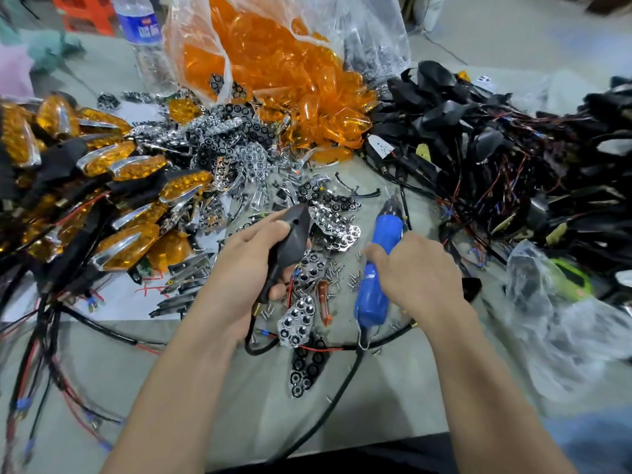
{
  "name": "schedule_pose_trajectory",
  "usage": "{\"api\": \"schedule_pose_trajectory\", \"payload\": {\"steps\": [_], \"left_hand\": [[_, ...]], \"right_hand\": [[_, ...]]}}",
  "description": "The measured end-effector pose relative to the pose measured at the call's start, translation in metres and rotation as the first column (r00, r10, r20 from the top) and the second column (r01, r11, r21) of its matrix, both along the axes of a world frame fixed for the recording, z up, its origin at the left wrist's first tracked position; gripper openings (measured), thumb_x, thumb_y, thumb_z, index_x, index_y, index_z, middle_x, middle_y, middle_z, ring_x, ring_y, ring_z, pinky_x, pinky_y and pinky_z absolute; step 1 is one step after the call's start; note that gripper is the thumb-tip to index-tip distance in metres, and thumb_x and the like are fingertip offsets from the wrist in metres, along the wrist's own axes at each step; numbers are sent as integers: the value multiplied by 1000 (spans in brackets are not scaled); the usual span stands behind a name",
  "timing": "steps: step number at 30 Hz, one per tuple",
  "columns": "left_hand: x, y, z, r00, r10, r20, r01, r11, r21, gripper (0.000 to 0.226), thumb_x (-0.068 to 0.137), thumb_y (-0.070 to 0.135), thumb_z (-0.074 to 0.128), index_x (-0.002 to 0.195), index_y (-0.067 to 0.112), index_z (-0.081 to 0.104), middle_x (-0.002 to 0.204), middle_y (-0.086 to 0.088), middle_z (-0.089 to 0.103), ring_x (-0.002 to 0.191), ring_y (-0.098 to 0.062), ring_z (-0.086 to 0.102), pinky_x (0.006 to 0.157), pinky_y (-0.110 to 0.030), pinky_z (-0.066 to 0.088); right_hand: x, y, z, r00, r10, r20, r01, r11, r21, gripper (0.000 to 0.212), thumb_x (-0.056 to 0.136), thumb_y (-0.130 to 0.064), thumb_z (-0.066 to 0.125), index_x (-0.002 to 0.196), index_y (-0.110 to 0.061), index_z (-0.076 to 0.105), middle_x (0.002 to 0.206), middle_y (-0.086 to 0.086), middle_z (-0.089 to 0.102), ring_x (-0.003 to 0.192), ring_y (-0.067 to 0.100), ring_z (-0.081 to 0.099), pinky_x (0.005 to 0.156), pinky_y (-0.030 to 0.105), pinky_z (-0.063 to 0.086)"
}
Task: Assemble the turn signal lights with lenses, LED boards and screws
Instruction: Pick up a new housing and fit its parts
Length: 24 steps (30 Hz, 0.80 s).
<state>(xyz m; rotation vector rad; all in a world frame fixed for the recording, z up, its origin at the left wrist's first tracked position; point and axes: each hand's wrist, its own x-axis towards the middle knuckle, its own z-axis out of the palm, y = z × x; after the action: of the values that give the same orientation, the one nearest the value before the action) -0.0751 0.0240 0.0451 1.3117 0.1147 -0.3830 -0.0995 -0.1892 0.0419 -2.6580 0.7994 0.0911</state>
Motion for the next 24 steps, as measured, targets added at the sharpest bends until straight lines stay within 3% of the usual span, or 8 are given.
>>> {"api": "schedule_pose_trajectory", "payload": {"steps": [2, 3, 6, 8, 14, 17, 21, 24], "left_hand": [[1, 5, -3, 1000, 2, -2, -2, 1000, 17, 24, 103, 28, 55, 120, 32, 72, 98, -23, 69, 56, -14, 51, 35, -22, 36], [2, 7, -4, 1000, 14, -5, -14, 1000, 24, 23, 103, 28, 55, 119, 31, 72, 97, -23, 71, 56, -13, 51, 35, -22, 36], [5, 11, -6, 998, 62, -13, -62, 998, 28, 27, 105, 23, 52, 124, 16, 69, 94, -17, 76, 54, -12, 51, 34, -21, 34], [7, 12, -6, 998, 69, -16, -68, 997, 23, 28, 105, 22, 51, 124, 11, 68, 96, -17, 75, 54, -13, 50, 34, -21, 33], [9, 16, -11, 996, 86, -11, -86, 995, 44, 29, 105, 25, 50, 123, 11, 69, 96, -18, 70, 55, -14, 50, 34, -22, 33], [11, 17, -11, 994, 111, -21, -110, 993, 52, 31, 105, 26, 51, 126, 11, 68, 93, -18, 71, 53, -13, 52, 34, -22, 33], [12, 16, -10, 993, 113, -23, -112, 992, 53, 33, 105, 27, 52, 128, 8, 66, 97, -28, 70, 53, -13, 52, 34, -21, 33], [14, 17, -10, 995, 96, -13, -96, 994, 48, 33, 106, 28, 50, 124, 5, 67, 86, -18, 70, 54, -12, 51, 34, -21, 34]], "right_hand": [[-2, -11, 7, 987, 101, 127, -105, 994, 23, 18, 97, -33, 55, 96, -19, 66, 90, 8, 69, 87, 36, 60, 77, 41, 48], [-1, -17, 10, 974, 177, 144, -181, 984, 9, 19, 94, -18, 55, 103, -25, 70, 94, 5, 72, 93, 34, 64, 82, 42, 52], [10, -30, 17, 894, 442, 70, -438, 897, -65, 69, 78, 12, 50, 131, -30, 68, 113, 4, 68, 121, 26, 57, 98, 38, 47], [20, -33, 15, 806, 588, 70, -581, 808, -102, 83, 72, 19, 44, 140, -27, 62, 124, 7, 62, 128, 26, 51, 97, 34, 43], [37, -31, -9, 453, 885, -107, -857, 399, -327, 100, 66, 17, 40, 156, -27, 39, 158, -2, 47, 151, 25, 32, 127, 45, 18], [49, -34, -20, 391, 915, -102, -857, 321, -402, 83, 75, 5, 30, 151, -26, 41, 148, -3, 53, 140, 25, 45, 125, 46, 21], [68, -43, -25, 293, 941, -170, -836, 166, -523, 74, 81, 4, 51, 146, -26, 38, 121, -1, 60, 119, 27, 53, 121, 48, 28], [72, -47, -19, 168, 957, -236, -859, 25, -511, 66, 84, -2, 45, 145, -26, 39, 110, -1, 56, 110, 28, 51, 112, 47, 36]]}}
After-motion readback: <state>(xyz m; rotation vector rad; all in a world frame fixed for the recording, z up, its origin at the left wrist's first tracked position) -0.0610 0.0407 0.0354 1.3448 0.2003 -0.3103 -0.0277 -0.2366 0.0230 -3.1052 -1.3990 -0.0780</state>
